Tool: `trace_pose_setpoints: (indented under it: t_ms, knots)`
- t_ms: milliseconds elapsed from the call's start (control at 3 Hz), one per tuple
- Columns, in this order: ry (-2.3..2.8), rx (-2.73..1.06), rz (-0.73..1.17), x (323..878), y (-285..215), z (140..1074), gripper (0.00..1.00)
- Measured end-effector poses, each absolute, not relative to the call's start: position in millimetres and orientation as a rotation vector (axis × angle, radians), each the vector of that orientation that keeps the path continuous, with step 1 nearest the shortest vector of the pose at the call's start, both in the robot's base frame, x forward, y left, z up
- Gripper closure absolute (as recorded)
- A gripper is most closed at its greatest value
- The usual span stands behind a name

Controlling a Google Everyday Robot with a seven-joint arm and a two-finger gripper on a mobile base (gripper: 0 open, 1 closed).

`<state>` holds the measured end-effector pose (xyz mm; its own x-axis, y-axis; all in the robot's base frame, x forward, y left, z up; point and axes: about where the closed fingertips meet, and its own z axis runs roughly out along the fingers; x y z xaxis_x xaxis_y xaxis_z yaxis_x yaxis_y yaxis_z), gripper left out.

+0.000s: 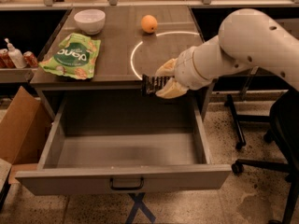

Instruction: Pick rxbar chocolate from top drawer and place on counter

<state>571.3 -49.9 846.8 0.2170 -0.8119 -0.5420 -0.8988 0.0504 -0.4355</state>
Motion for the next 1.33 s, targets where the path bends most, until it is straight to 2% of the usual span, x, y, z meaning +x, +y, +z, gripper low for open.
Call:
trace_pose_setpoints:
  t_ms: [667,1000,1333]
  knots:
    - [1.575,-1.602,0.143,635,-55,873,1.0]
    - [1.583,-1.519,0.202,665,-55,877,0.98]
    - [1.589,-1.473,0.248,685,-56,878,0.74]
